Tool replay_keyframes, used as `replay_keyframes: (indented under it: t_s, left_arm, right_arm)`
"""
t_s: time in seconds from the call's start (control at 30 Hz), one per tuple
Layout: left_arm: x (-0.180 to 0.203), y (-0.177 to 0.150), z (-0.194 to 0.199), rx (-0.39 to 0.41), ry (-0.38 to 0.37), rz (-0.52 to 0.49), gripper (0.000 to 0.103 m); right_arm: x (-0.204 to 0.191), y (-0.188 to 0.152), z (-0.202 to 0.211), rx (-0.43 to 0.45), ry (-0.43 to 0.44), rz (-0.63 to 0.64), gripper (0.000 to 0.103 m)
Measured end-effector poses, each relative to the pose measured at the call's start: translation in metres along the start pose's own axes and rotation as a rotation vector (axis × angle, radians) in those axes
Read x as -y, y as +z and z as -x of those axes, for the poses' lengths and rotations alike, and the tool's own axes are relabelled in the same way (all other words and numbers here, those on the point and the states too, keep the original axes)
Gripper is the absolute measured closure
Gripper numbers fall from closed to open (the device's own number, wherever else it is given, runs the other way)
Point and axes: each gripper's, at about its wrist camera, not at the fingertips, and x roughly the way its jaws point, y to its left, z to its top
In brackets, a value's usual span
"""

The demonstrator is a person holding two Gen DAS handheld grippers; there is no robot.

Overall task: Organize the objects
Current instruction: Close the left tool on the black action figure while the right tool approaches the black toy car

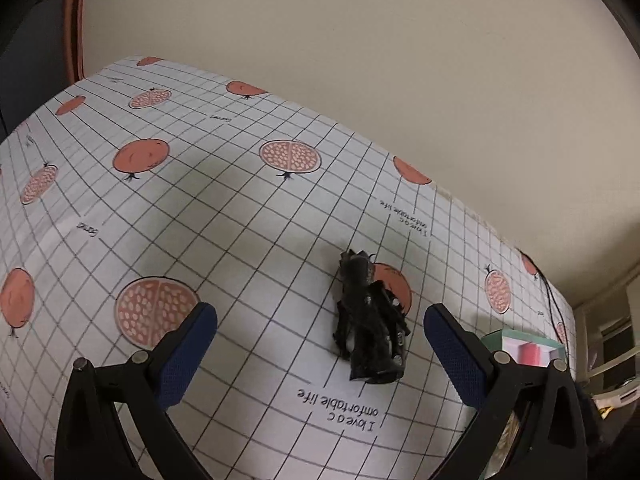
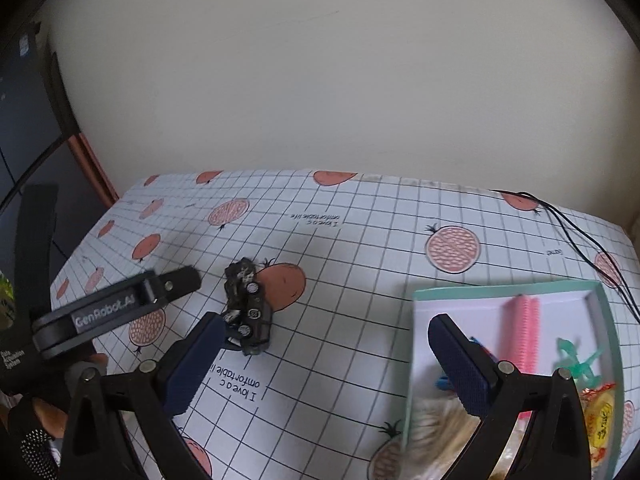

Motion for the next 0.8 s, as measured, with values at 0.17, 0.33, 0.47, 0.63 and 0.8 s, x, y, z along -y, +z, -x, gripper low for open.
replay_keyframes:
  t_s: [0.17,0.33,0.47,0.63,0.8]
  left_arm:
    - [0.013,-0.002,-0.014,-0.008,-0.033,-0.029,0.0]
    - [0.027,-0.006,-0.031,-0.024,-0.039,-0.052,0.004]
    - [0.028,-0.007,-0.043,-0.038,-0.025,-0.049,0.016]
    - [0.02,-0.01,-0.045,-0.029,0.008,-0.05,0.024]
    - [0.005,-0.01,-0.045,-0.035,0.045,-0.044,0.028]
  right_arm:
    - [0.002,-0.004,-0.008,-0.012,-0.01,0.007,0.0]
    - [0.015,-0.006,-0.015,-0.028,-0.023,-0.013,0.0]
    - [0.02,-0.005,-0.018,-0.028,-0.027,-0.019,0.0]
    - [0.016,-0.005,-0.022,-0.034,-0.027,-0.014,0.0]
    - [0.006,-0.003,-0.024,-0.026,-0.008,-0.007,0.0]
